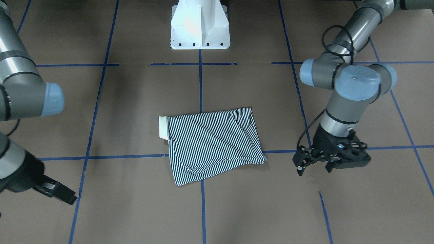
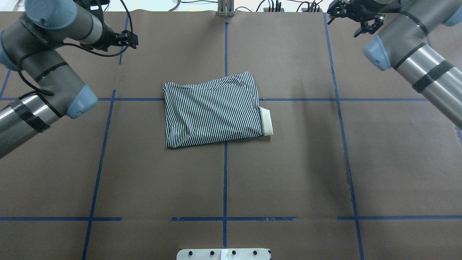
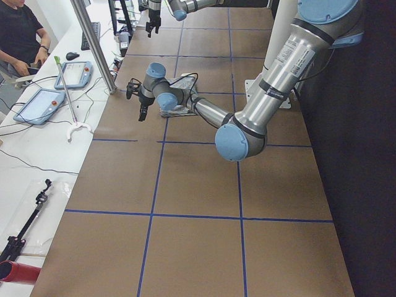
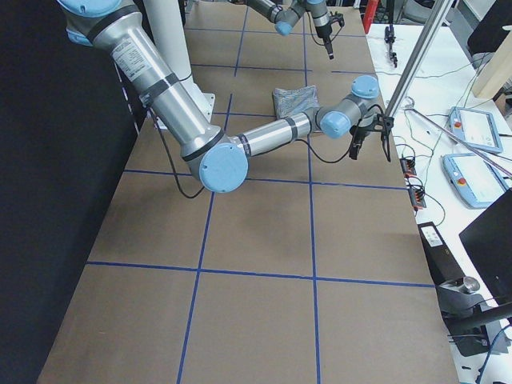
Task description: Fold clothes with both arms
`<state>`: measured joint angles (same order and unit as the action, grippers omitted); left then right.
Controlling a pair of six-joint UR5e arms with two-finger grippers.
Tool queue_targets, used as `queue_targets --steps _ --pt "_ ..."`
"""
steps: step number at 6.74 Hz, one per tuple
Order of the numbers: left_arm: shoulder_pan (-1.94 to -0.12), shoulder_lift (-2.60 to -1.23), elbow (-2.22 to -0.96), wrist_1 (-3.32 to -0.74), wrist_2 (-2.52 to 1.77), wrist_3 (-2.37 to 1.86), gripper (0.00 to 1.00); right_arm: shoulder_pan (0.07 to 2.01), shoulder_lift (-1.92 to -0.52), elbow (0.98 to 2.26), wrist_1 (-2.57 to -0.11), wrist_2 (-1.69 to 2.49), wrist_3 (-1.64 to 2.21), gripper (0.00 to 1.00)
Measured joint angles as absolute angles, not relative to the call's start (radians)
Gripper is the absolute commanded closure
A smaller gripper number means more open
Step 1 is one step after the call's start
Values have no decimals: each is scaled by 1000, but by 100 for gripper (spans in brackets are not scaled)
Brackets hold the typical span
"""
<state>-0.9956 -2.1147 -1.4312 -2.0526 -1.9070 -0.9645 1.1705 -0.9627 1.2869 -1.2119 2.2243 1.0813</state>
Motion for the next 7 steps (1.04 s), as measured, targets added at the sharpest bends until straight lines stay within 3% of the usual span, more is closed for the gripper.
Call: queue_targets --steps 4,7 --pt "-1353 -1844 -1641 -1840 -2077 -240 0 1469 -1400 1516 -1408 2318 206 0" --pt "-1537 -1684 -1669 -1778 -2216 187 0 1626 -1582 1750 -1781 2319 -215 0"
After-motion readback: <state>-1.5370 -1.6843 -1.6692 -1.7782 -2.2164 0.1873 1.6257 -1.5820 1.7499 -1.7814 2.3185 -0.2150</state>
